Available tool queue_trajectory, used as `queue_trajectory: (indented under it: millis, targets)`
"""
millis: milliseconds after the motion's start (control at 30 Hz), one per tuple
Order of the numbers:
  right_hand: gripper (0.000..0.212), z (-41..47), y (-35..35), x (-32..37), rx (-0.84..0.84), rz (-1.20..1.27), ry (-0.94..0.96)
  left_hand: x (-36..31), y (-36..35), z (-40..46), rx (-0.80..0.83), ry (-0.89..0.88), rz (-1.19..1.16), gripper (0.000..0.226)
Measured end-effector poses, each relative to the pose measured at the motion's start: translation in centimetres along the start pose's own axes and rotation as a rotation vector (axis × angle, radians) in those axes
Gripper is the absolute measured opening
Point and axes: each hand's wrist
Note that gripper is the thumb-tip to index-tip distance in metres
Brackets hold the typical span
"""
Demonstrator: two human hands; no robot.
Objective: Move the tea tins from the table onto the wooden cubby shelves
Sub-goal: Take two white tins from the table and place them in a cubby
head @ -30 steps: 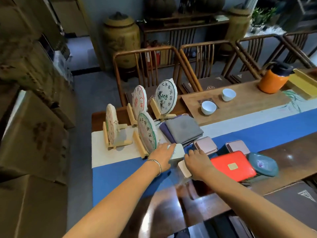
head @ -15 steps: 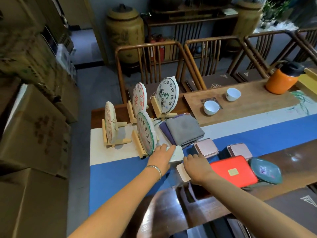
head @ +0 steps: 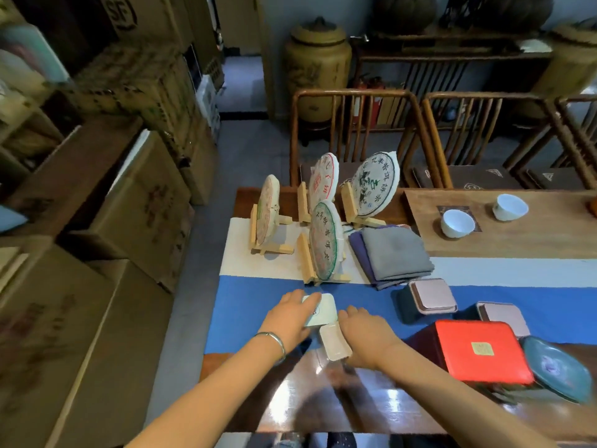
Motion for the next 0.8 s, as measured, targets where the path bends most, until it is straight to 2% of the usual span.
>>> queue_trajectory:
  millis: [233,367,533,700,800]
  targets:
    - [0.069,2.1,1.0,3.2,-0.078,0.14,0.17,6.3,1.3,-6.7,-0.12,0.183,-0.095,0.066]
    - [0.055,2.7,0.0,3.0,-0.144,0.292,0.224,8.0,0.4,-9.4,-0.201,0.25,-0.173,0.071]
    - [0.047,3.2,-1.1,2.7,-0.16,0.541,0.269,7.6,-0.8,-10.8,-0.338,0.291,-0.489,0.069]
    - [0.065,2.7,0.1,4.3,-0.172,0.866,0.263,7.9,-1.3,-14.4,-0.6,0.476,-0.774,0.062]
    - [0.065,2.5,2.6,6.6,-0.149,0.931,0.37,8.4,-0.6,-18.9,-0.704,0.538,-0.891,0.062]
Point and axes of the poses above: each hand's wrist, its own z-axis towards the middle knuckle, its own y-axis out of the back of the hand, x = y × z, and after that the axes turned 7 degrees about -z, right-handed
